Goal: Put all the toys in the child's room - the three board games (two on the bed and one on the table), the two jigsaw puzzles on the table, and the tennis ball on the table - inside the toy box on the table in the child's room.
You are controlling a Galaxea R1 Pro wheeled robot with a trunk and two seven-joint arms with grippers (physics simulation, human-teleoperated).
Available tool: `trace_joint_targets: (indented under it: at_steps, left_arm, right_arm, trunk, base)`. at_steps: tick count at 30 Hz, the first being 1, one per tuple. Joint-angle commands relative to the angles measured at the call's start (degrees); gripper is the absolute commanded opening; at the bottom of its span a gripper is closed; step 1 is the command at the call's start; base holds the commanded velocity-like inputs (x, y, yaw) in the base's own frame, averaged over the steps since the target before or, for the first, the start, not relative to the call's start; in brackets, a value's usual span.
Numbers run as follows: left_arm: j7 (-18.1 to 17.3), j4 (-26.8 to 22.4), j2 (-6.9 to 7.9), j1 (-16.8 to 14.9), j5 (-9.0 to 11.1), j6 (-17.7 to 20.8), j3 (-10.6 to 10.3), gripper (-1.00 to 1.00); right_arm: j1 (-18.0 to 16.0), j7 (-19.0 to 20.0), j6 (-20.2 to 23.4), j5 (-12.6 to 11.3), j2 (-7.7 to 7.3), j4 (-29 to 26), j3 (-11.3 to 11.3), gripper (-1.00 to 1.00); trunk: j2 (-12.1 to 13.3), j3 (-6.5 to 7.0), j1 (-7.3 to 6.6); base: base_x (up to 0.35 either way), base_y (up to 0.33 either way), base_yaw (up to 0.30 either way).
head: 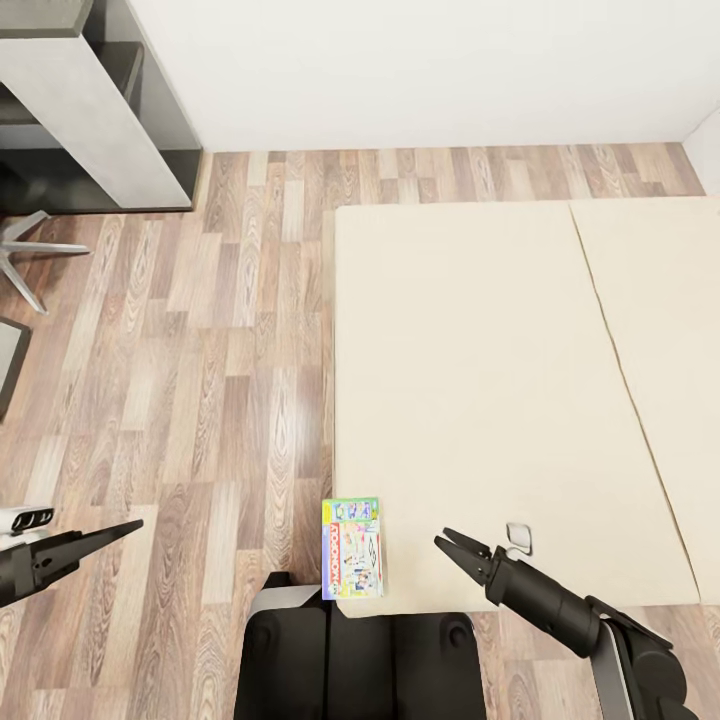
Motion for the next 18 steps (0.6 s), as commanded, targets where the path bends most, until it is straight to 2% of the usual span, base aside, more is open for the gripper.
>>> trace_joint_targets:
  at_steps: [1, 7, 18]
  left_arm:
    - [-0.2, 0.0, 0.0, 0.0, 0.0, 0.6, 0.0, 1.0]
    - [-0.2, 0.0, 0.03, 0.0, 0.0, 0.6, -0.1, 1.0]
    - [-0.2, 0.0, 0.04, 0.0, 0.0, 0.6, 0.2, 1.0]
  right_arm:
    - [0.0, 0.1, 0.3, -0.1, 0.04, 0.0, -0.1, 1.0]
    - [0.0, 0.1, 0.1, -0.1, 0.09, 0.0, -0.1, 1.0]
    - [0.0, 0.4, 0.1, -0.2, 0.11, 0.0, -0.1, 1.0]
  trunk:
    - [-0.1, -0.06, 0.03]
    - [-0.1, 0.01, 0.03]
    - [-0.1, 0.93, 0.03]
  base:
    - [0.0, 0.0, 0.0]
    - [0.0, 0.0, 0.0]
    - [0.0, 0.0, 0.0]
